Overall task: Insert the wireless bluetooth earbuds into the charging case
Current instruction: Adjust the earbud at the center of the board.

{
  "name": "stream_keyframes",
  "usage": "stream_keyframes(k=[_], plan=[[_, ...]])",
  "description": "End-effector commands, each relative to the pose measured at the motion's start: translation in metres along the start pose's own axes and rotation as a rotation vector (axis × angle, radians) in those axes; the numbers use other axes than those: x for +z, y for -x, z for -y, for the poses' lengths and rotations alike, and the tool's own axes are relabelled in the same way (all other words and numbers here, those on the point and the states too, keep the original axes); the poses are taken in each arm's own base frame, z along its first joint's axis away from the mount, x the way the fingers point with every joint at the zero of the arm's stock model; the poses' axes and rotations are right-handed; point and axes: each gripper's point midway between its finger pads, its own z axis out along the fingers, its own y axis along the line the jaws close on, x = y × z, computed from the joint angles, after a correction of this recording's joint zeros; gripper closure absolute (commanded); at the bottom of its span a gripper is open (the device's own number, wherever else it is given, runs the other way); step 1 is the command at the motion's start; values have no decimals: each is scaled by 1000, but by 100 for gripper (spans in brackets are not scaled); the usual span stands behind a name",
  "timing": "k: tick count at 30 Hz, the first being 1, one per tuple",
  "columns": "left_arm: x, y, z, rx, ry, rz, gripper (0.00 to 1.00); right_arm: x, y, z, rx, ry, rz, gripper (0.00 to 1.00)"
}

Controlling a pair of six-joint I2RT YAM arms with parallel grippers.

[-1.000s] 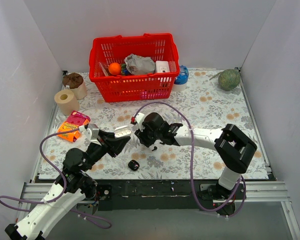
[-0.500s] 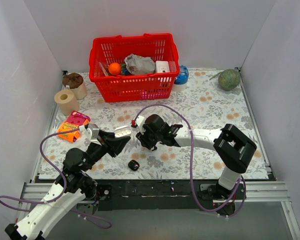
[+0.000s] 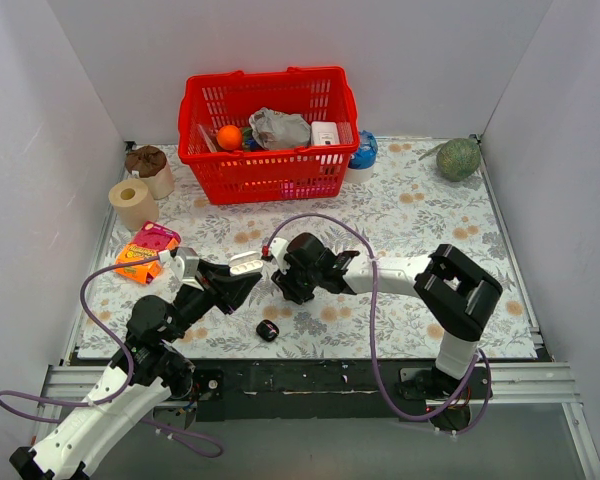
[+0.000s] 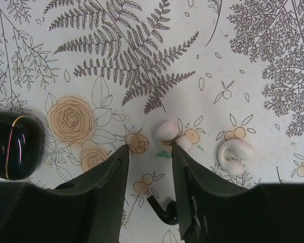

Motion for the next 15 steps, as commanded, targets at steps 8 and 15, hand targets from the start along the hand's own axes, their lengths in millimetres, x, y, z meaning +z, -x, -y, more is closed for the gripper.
stream_keyframes(k=[8,15], plan=[[0,14,7,6,-18,28,100,9,14,10,3,-33,17,52],[0,14,7,6,-18,25,100,9,9,20,15,-83,-10,54]])
